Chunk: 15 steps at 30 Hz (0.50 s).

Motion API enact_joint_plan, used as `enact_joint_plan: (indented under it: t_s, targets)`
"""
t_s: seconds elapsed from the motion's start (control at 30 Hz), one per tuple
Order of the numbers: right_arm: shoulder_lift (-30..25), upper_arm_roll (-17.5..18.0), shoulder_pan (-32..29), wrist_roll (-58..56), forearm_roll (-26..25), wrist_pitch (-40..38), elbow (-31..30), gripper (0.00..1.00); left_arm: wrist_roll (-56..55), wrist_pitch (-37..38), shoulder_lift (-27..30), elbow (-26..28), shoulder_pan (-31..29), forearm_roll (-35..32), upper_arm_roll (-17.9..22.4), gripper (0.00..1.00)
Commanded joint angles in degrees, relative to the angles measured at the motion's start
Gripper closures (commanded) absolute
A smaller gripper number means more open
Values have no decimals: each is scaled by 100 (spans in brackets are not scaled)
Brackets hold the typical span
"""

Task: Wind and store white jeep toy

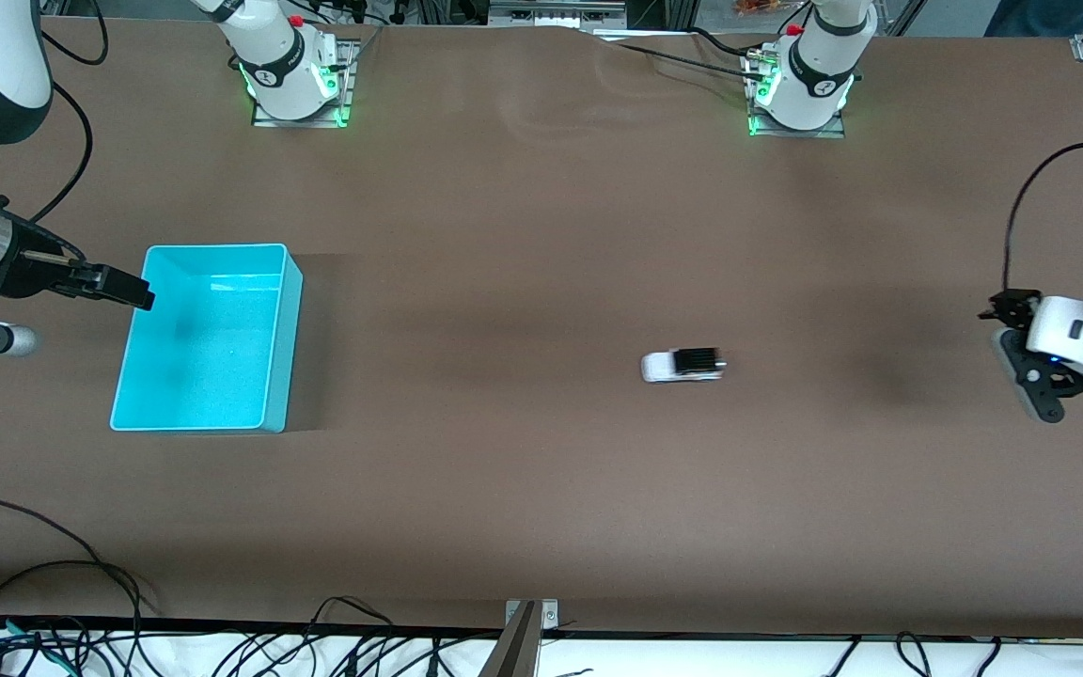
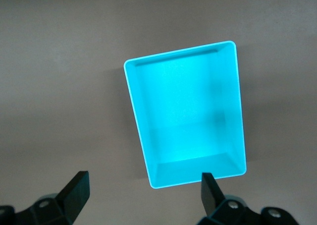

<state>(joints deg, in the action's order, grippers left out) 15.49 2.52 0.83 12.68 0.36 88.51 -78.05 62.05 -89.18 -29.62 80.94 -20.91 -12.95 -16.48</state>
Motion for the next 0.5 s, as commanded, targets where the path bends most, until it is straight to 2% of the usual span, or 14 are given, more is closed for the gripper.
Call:
enact_joint_plan:
  t_s: [0.0, 0.3, 0.47]
  targets:
    - [-64, 12, -21, -20, 96, 35, -44, 0, -746, 559, -9, -376, 25, 117, -346, 0]
    - [-64, 12, -21, -20, 96, 70, -52, 0, -2214, 1051, -9, -562, 25, 117, -1006, 0]
    - [-64, 12, -21, -20, 96, 70, -44, 0, -2838, 1078, 0, -562, 16, 144, -1287, 0]
